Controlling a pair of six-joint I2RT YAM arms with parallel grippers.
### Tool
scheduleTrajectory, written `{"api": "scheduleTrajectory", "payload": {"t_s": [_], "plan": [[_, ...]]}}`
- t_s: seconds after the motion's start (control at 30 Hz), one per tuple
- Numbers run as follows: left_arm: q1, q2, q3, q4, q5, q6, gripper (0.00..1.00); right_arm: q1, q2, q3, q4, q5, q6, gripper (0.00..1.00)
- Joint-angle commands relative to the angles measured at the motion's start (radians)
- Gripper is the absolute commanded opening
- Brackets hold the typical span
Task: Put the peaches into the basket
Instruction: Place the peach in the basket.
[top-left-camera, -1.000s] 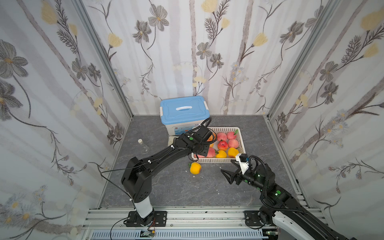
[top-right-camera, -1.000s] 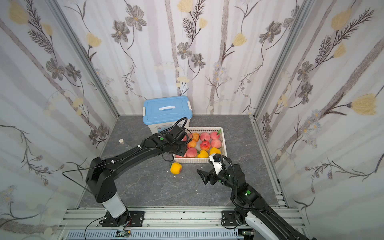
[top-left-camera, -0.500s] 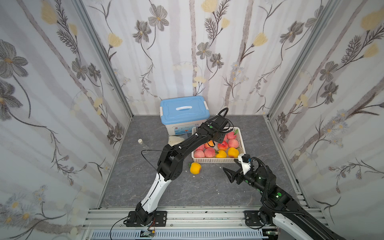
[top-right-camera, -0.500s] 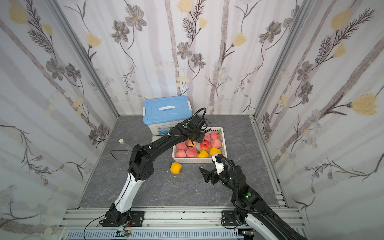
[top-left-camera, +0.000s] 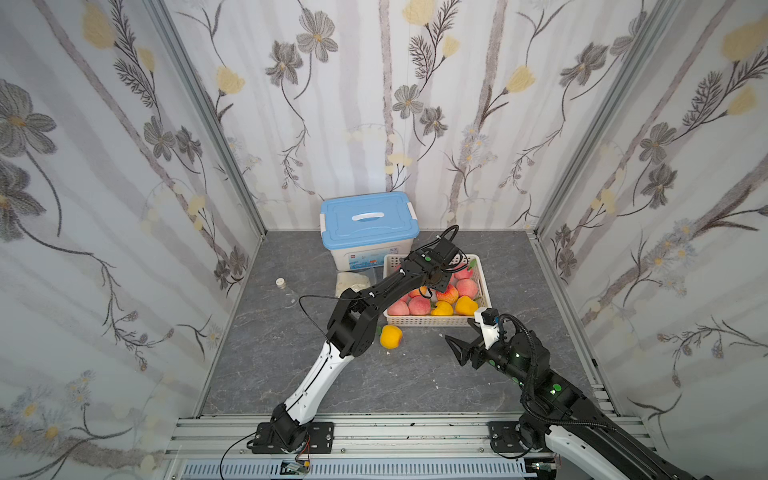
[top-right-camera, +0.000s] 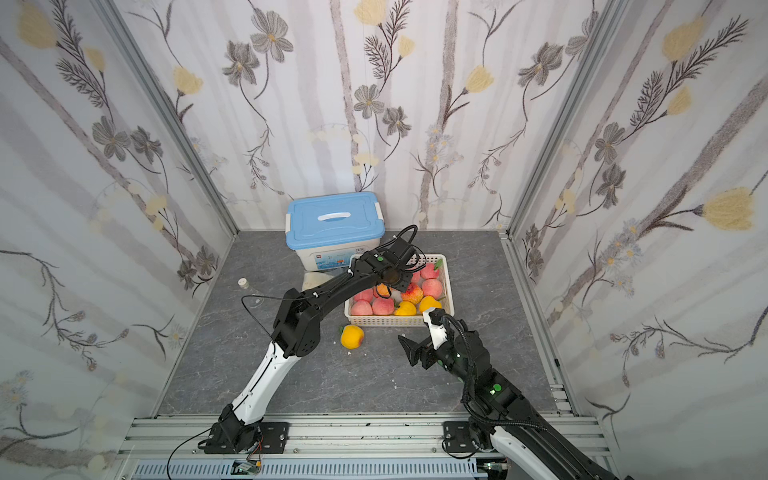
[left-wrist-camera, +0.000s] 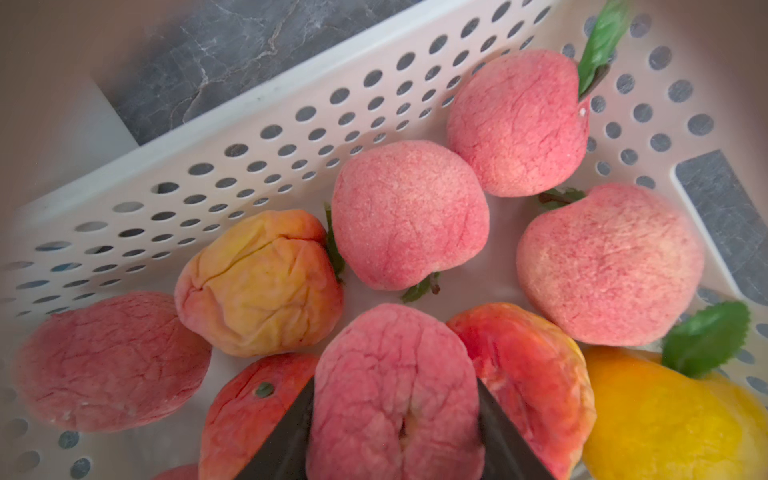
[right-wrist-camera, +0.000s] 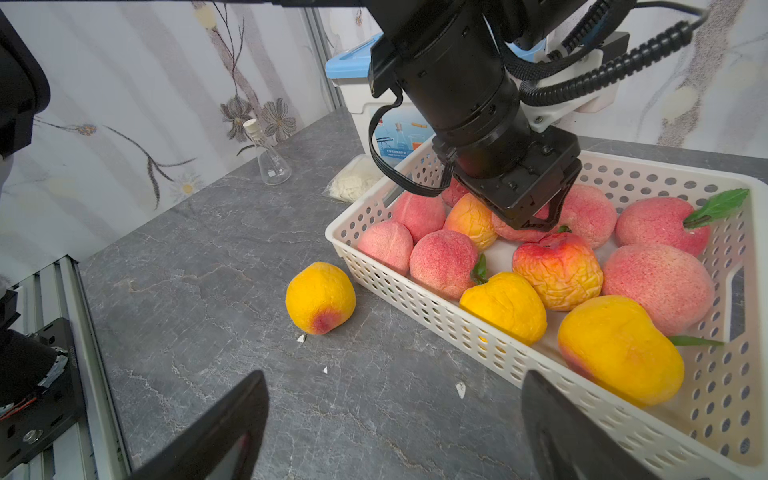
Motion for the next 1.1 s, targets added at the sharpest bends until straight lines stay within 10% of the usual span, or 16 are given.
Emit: {"api": "scheduleTrajectory", "payload": {"t_s": [0.0,0.2,0.7,1.07], "plan": [[0.003,0.012,0.007,-0.019,-0.03,0.015,0.53,0.003,0.007,0.011,0.037,0.014,-0.015,0.94],[0.002,0.009,0.007,-0.017,-0.023,0.002,0.71,0.005,0.024,0.015,0.04,0.016,-0.017,0.94],[-0.001,-0.177,-0.031,0.001,0.003,0.002,0.81,0.008,0.045,0.02,0.045,0.028,-0.02,0.95],[0.093,-0.631,-0.664,0.273,-0.006,-0.033,0.82,0.05,0.196,0.076,0.041,-0.004,-0.041,0.96]]}}
